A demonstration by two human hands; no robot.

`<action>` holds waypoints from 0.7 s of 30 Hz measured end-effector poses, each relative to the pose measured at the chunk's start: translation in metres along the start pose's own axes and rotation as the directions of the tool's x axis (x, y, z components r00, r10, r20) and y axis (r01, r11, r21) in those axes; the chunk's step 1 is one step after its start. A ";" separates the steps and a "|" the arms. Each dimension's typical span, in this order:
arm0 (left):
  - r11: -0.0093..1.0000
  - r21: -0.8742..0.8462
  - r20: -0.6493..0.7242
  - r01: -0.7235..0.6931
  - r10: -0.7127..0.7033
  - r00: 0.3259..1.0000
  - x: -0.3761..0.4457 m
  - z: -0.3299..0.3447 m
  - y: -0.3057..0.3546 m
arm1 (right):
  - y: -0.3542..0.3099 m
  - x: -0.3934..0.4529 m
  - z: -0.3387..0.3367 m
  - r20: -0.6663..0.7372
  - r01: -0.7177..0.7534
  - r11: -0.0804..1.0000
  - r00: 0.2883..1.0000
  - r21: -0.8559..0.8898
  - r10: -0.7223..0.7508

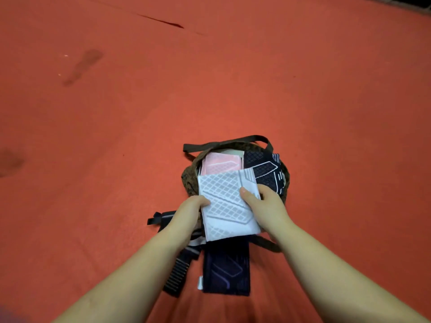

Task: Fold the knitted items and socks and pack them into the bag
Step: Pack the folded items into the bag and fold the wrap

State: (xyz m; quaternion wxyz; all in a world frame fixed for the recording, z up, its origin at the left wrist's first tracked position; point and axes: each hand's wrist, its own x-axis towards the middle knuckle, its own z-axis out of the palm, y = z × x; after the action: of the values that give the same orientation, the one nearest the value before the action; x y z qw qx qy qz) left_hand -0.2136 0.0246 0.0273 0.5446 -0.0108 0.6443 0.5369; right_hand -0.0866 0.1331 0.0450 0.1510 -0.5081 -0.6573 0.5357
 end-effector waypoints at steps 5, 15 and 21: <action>0.894 0.357 -0.014 -0.271 0.296 0.955 0.039 0.011 0.042 | -0.022 0.040 0.002 -0.178 0.049 0.983 0.981 -0.175 -0.080; 0.076 0.991 0.052 -0.109 0.530 0.846 0.103 0.021 0.077 | -0.011 0.086 0.049 -0.268 0.123 0.956 0.943 -0.268 -0.197; -0.159 0.973 0.224 -0.167 0.827 0.516 0.129 -0.010 0.056 | 0.015 0.093 0.073 -0.015 0.351 0.596 0.853 -0.722 -0.521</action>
State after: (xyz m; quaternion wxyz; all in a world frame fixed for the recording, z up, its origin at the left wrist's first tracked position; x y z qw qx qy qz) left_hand -0.3061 0.1146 -0.0286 -0.0610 0.4702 0.8702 0.1338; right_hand -0.1736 0.1688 -0.0281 0.1487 -0.4059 -0.8919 0.1328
